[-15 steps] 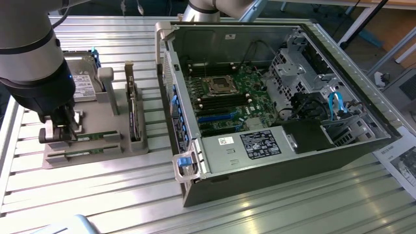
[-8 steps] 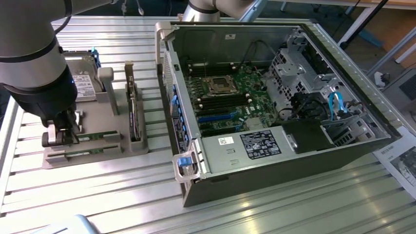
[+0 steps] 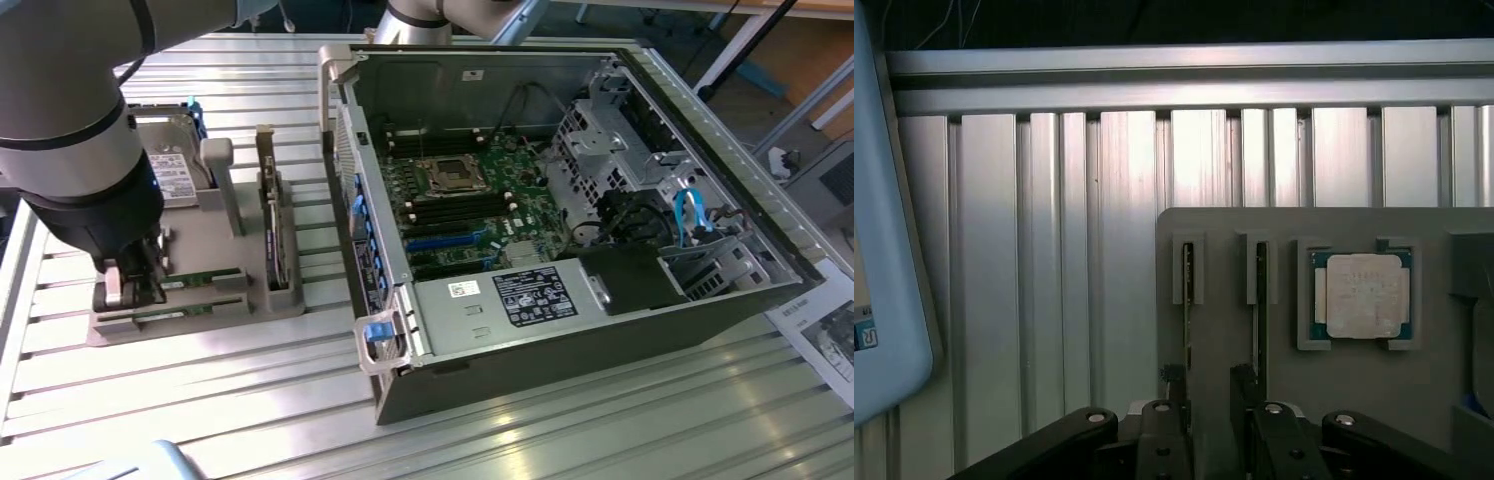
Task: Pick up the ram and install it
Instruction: 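Pick up the ram and move it above insertion slot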
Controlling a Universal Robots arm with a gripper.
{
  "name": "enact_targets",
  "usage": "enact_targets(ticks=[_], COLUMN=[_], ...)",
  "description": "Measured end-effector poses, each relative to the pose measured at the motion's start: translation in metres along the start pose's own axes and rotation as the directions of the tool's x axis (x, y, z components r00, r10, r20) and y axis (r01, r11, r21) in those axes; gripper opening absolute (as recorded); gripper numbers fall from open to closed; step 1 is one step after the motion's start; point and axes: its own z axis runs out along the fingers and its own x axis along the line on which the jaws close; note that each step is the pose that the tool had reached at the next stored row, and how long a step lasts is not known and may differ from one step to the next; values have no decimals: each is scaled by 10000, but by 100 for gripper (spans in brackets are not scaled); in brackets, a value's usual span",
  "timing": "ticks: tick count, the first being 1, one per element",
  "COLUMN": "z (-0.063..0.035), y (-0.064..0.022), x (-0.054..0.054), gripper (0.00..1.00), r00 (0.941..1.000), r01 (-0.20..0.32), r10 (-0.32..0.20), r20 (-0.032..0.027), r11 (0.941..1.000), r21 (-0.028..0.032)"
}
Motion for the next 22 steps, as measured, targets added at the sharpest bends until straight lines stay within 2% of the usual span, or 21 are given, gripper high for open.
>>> enact_targets(ticks=[7,13,22], z=[98,103,105], y=[-3,-5,-3], x=[21,23,119], gripper=[31,31,31], r00=[10000,10000,10000], r01=[-1,0,0], r10=[1,0,0], r20=[0,0,-1], r11=[10000,10000,10000], r21=[0,1,0])
